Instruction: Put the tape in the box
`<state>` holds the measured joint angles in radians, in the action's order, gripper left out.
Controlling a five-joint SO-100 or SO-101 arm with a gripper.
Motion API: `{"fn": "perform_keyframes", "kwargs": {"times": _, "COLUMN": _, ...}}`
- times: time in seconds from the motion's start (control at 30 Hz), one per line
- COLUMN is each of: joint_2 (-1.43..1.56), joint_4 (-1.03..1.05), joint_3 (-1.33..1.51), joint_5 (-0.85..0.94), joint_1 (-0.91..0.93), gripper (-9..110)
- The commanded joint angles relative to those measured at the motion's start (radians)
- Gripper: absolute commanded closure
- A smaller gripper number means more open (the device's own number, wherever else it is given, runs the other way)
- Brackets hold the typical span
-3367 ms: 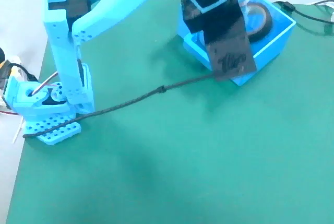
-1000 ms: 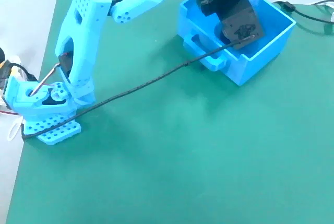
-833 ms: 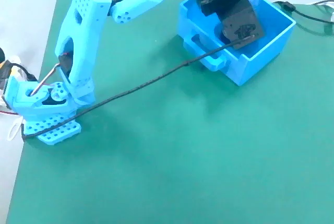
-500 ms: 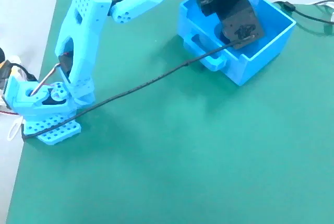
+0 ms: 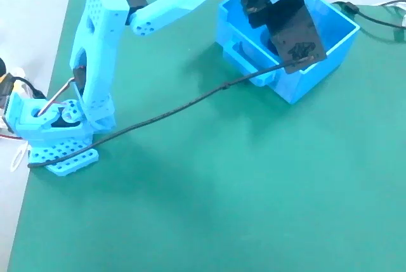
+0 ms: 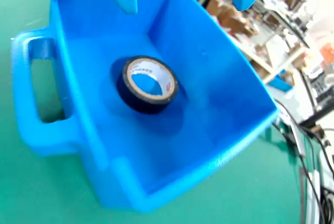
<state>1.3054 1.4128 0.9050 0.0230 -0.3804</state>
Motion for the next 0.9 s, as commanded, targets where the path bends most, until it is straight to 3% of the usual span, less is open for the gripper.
{"fn": "perform_keyframes", "kwargs": {"times": 0.0, "joint_2": 0.127, "joint_4": 0.063, "joint_3": -0.1, "joint_5": 0.02, "joint_1": 0.048, "gripper": 75}}
{"fn": "perform_keyframes", "kwargs": {"times": 0.5, "joint_2": 0.37, "joint_4": 0.299, "joint_3": -0.055, "joint_5": 0.0, "joint_1": 0.328, "gripper": 75}}
{"fn": "perform_keyframes", "kwargs": {"times": 0.67, "joint_2": 0.512, "joint_4": 0.285, "joint_3": 0.127, "joint_5": 0.002, "joint_1": 0.413, "gripper": 75}}
{"fn": "perform_keyframes", "kwargs": {"times": 0.87, "joint_2": 0.801, "joint_4": 0.12, "joint_3": 0.557, "joint_5": 0.009, "joint_1": 0.462, "gripper": 75}}
